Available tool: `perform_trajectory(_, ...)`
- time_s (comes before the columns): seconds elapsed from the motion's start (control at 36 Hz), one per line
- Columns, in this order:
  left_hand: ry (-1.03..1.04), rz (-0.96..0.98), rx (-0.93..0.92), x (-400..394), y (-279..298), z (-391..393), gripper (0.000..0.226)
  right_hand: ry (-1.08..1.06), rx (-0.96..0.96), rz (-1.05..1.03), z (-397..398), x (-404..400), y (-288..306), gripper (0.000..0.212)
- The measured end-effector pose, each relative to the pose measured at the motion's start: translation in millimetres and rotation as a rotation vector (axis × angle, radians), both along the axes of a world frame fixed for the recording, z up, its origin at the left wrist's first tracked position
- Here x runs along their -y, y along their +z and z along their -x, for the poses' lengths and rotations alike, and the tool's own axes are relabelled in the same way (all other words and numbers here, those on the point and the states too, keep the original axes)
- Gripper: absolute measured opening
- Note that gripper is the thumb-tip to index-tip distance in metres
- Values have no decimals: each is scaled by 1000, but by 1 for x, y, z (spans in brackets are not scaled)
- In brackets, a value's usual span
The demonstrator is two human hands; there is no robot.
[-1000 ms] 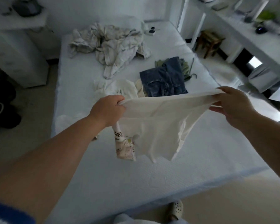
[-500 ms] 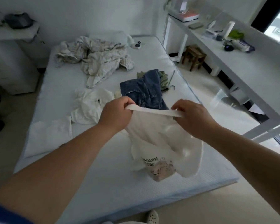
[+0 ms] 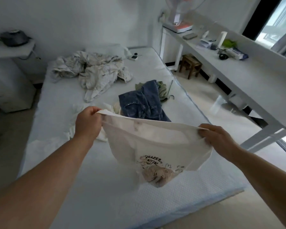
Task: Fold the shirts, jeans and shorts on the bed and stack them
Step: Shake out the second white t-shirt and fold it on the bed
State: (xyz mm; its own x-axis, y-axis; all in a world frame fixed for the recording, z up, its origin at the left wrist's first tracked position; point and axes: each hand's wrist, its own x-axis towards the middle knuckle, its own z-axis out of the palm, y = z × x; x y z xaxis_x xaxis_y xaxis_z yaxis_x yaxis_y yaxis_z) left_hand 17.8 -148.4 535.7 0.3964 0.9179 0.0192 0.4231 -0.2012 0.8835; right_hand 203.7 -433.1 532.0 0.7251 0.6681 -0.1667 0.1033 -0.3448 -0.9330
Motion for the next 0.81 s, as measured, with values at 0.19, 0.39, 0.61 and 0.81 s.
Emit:
perform_trajectory(0.19, -277, -69, -52, -36, 43, 1, 24, 301, 230, 430, -9, -14, 59, 42)
perform_trajectory(0.39, -404, 17, 5, -66, 88, -4, 44, -9, 770, 378, -22, -34, 107, 22)
perform_trajectory(0.61, -825, -125, -262, -93, 109, 16, 63, -176, 313, -220, -17, -33, 120, 30)
perform_trajectory(0.81, -453, -457, -211, -104, 92, 3, 24, -69, 399, 53, -11, -45, 127, 22)
